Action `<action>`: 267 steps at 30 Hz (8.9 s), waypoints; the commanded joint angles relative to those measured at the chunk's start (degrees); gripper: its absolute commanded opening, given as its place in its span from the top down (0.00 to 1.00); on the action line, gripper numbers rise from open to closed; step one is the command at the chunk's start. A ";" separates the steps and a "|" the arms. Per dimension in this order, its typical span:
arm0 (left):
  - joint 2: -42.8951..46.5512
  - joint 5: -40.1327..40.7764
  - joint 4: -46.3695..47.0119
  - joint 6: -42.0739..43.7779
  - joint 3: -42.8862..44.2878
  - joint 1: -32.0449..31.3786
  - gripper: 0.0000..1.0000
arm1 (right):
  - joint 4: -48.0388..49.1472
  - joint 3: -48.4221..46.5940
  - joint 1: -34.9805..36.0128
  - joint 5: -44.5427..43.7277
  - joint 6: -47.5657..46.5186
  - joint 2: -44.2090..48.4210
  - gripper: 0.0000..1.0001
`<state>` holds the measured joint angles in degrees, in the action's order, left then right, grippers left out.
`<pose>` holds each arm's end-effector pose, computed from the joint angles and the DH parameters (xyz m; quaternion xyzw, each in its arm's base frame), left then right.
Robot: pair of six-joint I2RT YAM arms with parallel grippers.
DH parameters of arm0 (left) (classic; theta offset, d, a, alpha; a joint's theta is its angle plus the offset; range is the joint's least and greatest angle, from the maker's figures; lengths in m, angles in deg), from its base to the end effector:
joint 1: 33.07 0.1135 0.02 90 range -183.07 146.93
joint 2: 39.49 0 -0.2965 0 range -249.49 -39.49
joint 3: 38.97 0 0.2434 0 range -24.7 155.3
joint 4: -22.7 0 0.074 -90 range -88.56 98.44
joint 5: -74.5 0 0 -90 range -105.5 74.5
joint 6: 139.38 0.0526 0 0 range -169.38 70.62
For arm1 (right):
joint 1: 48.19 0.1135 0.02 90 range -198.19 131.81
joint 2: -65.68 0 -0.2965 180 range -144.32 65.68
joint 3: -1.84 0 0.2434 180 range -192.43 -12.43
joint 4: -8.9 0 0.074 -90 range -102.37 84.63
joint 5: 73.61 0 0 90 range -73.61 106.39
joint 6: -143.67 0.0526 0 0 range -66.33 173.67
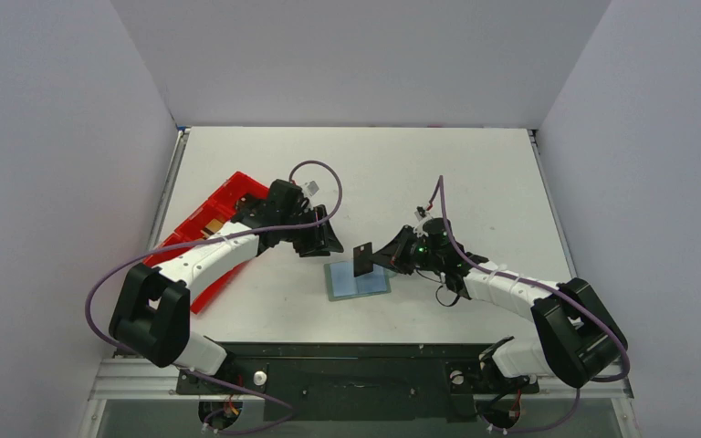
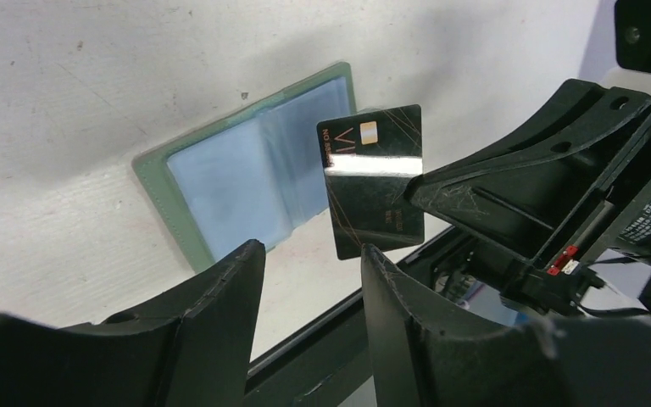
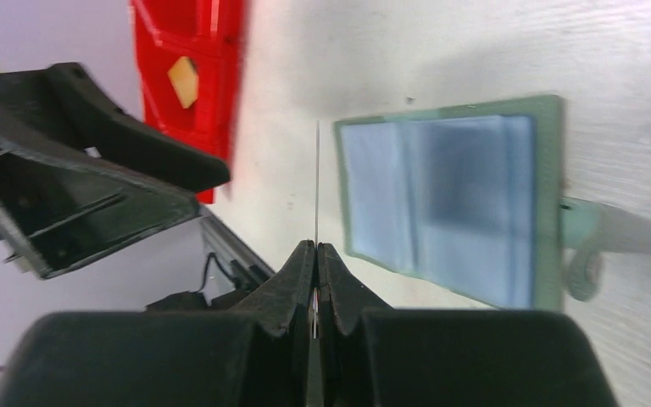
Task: Take the credit cards out of the card holder
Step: Remove the credit card from the card holder, then place the credit card in the storage box, then close the card holder at the center of the board.
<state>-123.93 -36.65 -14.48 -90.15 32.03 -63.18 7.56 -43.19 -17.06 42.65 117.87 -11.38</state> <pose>0.2553 -0.1700 0.2569 -0.0244 0.9273 -0.3328 0.1696 0.2115 0.1549 0.2067 0.1407 0.8525 0.4761 0.1633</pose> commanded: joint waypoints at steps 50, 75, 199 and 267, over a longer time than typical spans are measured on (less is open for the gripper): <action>7.30 -19.03 27.69 -14.44 -11.45 7.53 1.00 | -9.03 -8.09 2.13 -6.82 -3.13 9.88 0.39; 4.57 22.80 8.09 -9.74 2.09 23.95 1.00 | -24.71 -10.06 0.29 -11.86 -12.98 17.15 0.39; 1.02 -2.01 14.42 -1.04 -16.77 1.24 0.59 | -25.97 -12.56 9.13 -24.93 -17.69 -6.13 0.41; -3.79 -1.16 18.81 -9.56 -7.94 -5.45 0.69 | -21.55 -10.81 11.62 -24.68 -14.94 -11.60 0.71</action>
<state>-126.36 -36.63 1.28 -99.77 21.23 -67.70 -15.48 -54.16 -6.08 17.36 102.27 -22.15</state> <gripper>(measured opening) 0.310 0.288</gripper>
